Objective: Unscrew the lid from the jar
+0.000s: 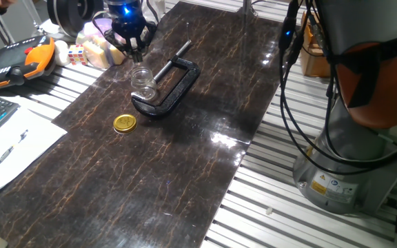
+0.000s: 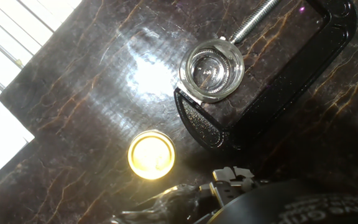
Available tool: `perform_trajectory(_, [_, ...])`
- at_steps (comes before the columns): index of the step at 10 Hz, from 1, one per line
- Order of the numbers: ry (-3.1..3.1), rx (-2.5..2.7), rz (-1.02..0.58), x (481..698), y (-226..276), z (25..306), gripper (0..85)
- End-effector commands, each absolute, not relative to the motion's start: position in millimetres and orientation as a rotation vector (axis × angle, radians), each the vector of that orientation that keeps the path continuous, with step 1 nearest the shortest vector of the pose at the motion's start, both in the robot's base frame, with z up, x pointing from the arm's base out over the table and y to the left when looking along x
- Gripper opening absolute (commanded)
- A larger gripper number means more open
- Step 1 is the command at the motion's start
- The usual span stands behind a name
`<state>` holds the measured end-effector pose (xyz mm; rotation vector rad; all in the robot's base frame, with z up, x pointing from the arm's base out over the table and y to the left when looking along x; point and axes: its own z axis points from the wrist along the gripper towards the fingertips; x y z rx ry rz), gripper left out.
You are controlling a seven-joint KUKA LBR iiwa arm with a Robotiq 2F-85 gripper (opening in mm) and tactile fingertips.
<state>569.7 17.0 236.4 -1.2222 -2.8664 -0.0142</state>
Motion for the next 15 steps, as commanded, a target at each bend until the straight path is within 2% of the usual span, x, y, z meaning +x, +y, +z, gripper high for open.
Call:
perform_trajectory(1, [-2.867,-1.222,-0.014,569.6,17.1,236.4,0.7])
perform_trajectory(15, [-2.874,-1.231,-0.013,568.9,19.0,235.7,0.7])
